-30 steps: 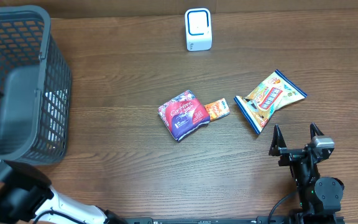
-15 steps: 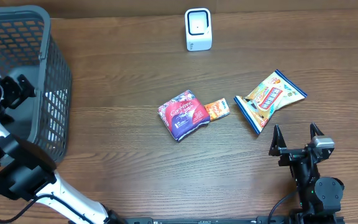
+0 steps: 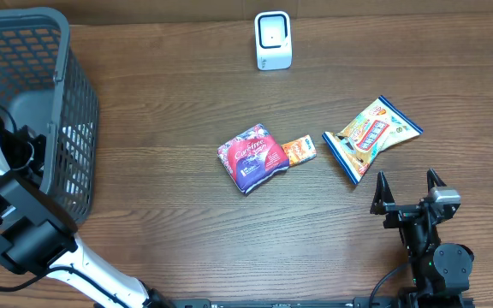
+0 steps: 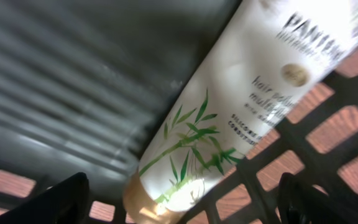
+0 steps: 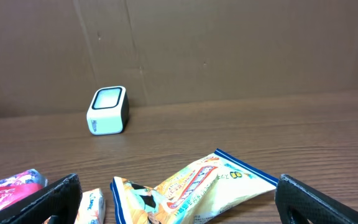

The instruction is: Scan the item barcode

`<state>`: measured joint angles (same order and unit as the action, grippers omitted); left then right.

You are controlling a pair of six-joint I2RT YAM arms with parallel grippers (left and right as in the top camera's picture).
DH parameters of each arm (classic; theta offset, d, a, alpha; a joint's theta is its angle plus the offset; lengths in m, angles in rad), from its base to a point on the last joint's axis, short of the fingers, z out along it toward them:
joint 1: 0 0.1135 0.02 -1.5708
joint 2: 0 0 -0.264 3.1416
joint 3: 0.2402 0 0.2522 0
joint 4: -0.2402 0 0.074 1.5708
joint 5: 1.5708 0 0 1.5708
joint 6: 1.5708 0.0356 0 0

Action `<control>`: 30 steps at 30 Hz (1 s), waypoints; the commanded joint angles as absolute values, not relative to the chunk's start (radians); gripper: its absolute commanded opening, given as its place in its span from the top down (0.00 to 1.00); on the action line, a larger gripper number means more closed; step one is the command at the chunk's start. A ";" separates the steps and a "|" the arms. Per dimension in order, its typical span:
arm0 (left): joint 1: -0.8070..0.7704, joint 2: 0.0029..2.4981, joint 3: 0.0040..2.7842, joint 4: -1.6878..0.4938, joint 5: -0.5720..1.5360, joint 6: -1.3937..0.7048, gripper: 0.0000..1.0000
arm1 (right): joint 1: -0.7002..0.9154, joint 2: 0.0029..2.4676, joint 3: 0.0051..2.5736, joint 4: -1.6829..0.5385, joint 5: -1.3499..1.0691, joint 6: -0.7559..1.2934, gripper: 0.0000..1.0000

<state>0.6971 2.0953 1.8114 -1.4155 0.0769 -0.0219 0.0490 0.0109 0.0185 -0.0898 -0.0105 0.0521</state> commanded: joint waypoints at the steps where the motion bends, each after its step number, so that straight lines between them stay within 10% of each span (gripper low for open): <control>1: 0.683 2.106 1.732 -1.371 0.070 0.001 0.13 | 0.050 0.003 0.008 -0.084 -0.001 0.051 0.00; 8: 0.673 2.106 1.590 -1.222 0.082 0.019 0.31 | 0.050 0.003 0.008 -0.084 -0.001 0.051 0.00; 15: 0.673 2.106 1.563 -1.159 0.074 0.022 0.96 | 0.050 0.003 0.008 -0.084 -0.001 0.051 0.00; 30: 0.675 2.101 2.355 -1.571 0.078 -0.139 0.96 | 0.050 0.003 0.008 -0.084 -0.001 0.051 0.00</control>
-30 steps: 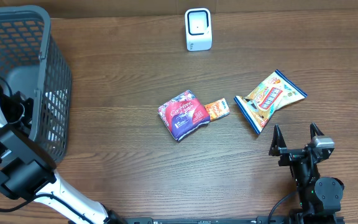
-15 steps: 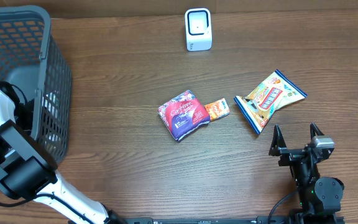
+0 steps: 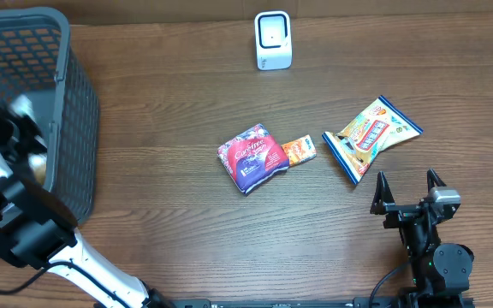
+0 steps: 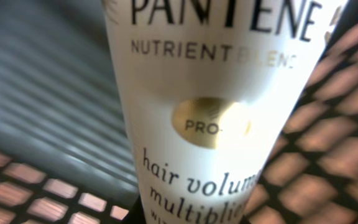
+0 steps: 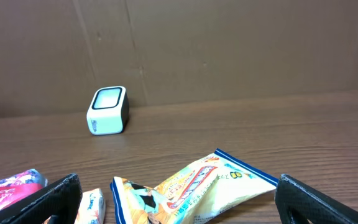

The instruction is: Scan the item barcode

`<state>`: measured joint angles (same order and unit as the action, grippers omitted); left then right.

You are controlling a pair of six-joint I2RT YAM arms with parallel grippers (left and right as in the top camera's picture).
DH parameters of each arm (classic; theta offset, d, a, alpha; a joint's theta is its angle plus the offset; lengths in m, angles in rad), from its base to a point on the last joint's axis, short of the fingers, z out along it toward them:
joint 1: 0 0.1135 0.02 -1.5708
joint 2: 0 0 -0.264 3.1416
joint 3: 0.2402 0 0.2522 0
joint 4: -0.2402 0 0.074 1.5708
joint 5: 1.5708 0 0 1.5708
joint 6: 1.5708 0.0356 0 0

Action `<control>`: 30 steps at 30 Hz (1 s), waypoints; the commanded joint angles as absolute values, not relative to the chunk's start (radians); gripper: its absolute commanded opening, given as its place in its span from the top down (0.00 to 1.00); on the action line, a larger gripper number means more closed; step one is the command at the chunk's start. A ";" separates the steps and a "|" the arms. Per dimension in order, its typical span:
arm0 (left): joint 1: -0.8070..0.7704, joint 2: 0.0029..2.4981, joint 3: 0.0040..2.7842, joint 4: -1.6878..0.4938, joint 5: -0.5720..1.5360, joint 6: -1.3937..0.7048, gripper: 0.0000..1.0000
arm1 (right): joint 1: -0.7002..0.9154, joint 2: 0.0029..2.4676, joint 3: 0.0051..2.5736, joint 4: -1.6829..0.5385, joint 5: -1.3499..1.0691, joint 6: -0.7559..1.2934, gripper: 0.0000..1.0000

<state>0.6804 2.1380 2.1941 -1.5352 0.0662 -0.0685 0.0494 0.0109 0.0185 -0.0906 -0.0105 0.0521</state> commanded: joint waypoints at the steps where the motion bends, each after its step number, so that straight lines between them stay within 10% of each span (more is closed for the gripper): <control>1: 0.674 2.098 2.413 -1.590 0.079 -0.144 0.96 | 0.050 0.003 0.008 -0.084 -0.001 0.051 0.00; 14: 0.568 1.925 2.802 -1.686 0.537 -0.149 0.96 | 0.050 0.003 0.008 -0.084 -0.001 0.051 0.00; 30: -0.260 1.937 2.536 -1.686 0.339 -0.200 0.96 | 0.050 0.003 0.008 -0.084 -0.001 0.051 0.00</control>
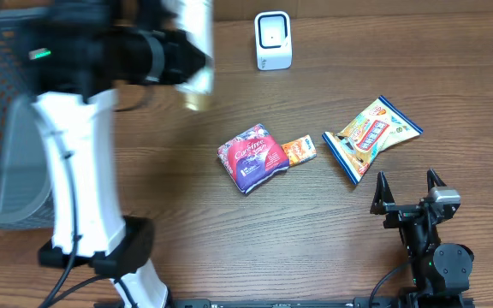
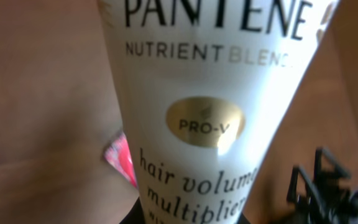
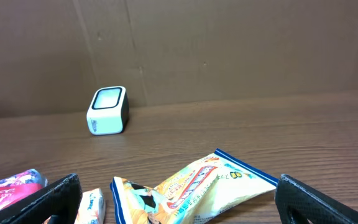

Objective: Scan the item barcode
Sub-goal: 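Grasp the Pantene tube, carry it out and drop it on the table centre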

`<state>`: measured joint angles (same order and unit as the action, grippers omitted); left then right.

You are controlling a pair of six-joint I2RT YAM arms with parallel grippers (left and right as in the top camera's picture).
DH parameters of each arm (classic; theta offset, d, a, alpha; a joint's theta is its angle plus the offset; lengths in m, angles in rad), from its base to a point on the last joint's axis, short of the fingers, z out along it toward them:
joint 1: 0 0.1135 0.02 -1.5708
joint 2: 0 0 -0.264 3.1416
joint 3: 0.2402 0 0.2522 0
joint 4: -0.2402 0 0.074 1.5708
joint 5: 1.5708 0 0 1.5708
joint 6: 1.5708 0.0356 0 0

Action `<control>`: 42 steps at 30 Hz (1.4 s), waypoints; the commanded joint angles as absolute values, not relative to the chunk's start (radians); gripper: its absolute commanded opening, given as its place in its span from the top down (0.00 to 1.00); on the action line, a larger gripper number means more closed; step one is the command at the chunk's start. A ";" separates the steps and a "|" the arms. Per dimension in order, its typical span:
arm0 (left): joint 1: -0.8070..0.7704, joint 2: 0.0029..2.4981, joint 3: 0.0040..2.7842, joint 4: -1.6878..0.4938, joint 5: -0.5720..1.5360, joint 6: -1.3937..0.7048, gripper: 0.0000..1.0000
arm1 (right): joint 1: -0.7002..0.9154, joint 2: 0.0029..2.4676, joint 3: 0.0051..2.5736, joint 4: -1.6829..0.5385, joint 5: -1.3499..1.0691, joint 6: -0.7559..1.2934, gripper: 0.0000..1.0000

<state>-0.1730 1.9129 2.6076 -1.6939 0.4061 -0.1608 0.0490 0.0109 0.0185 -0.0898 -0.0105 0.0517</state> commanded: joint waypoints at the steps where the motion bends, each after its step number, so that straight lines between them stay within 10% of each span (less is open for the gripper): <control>1: -0.297 1.947 2.500 -1.680 0.334 -0.199 0.96 | 0.050 0.003 0.008 -0.084 -0.001 0.051 0.00; 22: -0.683 2.349 2.193 -1.393 0.319 -0.397 0.96 | 0.050 0.003 0.008 -0.084 -0.001 0.051 0.00; 27: -0.681 2.350 2.197 -1.393 0.403 -0.367 0.31 | 0.050 0.003 0.008 -0.084 -0.001 0.051 0.00; 42: -0.546 2.299 2.688 -1.690 0.418 -0.283 0.00 | 0.050 0.003 0.008 -0.084 -0.001 0.051 0.00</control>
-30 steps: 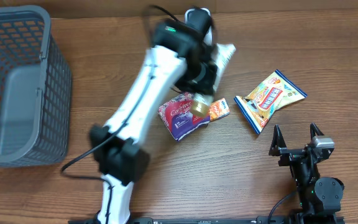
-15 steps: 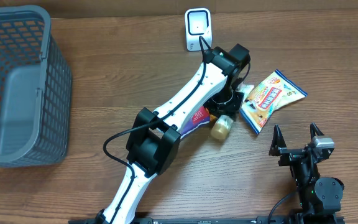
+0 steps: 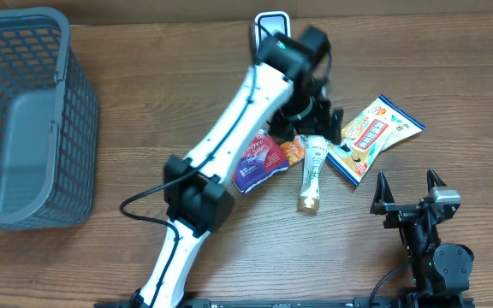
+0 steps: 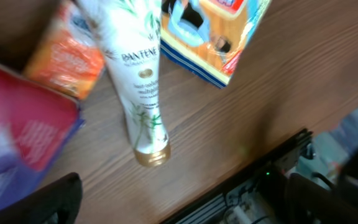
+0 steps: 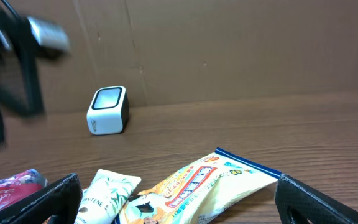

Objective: Scan the item barcode
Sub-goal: 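Grasp the Pantene tube, carry it out and drop it on the table centre, then reach the right gripper to the Pantene tube and grasp it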

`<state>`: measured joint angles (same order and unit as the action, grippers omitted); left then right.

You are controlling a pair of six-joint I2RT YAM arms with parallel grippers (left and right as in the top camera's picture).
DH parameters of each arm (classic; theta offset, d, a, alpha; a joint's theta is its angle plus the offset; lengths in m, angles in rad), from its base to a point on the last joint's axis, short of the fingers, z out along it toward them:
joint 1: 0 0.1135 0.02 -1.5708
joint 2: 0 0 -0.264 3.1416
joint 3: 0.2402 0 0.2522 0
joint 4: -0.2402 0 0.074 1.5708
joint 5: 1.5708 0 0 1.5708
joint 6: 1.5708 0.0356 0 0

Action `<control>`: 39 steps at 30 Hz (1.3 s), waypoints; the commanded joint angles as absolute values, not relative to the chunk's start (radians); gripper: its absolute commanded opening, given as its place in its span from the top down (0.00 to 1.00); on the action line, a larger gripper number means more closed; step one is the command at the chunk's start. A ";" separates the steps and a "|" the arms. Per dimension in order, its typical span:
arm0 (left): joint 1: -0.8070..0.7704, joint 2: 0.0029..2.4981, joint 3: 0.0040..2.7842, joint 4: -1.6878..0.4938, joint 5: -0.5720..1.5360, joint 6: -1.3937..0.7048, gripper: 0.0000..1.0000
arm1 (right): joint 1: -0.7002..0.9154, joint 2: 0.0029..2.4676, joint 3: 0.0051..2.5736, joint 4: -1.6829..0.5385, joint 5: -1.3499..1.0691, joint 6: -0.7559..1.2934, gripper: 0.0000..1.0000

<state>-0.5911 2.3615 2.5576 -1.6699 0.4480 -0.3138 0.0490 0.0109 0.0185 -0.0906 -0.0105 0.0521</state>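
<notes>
A white Pantene tube (image 3: 311,168) with a gold cap lies flat on the table between an orange packet (image 3: 295,151) and a yellow snack bag (image 3: 371,131). The left wrist view shows the tube (image 4: 139,74) lying free below the camera. My left gripper (image 3: 315,127) hovers over the tube's flat end, open (image 4: 182,193) and holding nothing. The white scanner (image 3: 271,20) stands at the table's back, partly behind my left arm, and also shows in the right wrist view (image 5: 107,110). Near the front edge my right gripper (image 3: 409,190) rests open (image 5: 185,199) and holds nothing.
A red and purple pouch (image 3: 258,162) lies left of the orange packet. A grey mesh basket (image 3: 24,111) stands at the far left. My left arm (image 3: 229,128) stretches diagonally over the table's middle. A brown cardboard wall (image 5: 229,50) backs the table.
My left gripper was shut on the tube in the air over the back left of the table. Now the tube lies on the table by the snack bag and the gripper is open above it.
My left gripper was open inside the basket with the tube between its fingers. Then it was shut on the tube in the basket, then it held it over the table. Now the tube rests among the packets, let go. The right arm has not moved.
</notes>
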 commanded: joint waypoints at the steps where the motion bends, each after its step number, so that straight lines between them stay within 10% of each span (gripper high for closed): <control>1: -0.531 2.271 2.709 -1.690 0.416 -0.277 0.00 | 0.050 0.003 0.008 -0.084 -0.001 0.051 0.00; 25: 0.276 1.729 2.735 -1.690 0.342 -0.213 0.00 | 0.051 0.003 0.008 -0.057 -0.021 0.062 0.00; 39: 0.488 1.730 2.619 -1.690 0.128 -0.337 0.00 | 0.050 0.003 0.015 0.380 -0.654 0.308 0.00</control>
<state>0.4633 1.7309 2.6270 -1.6882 0.1734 -0.3161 0.0494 0.0109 0.0185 0.3290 -0.4931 0.2623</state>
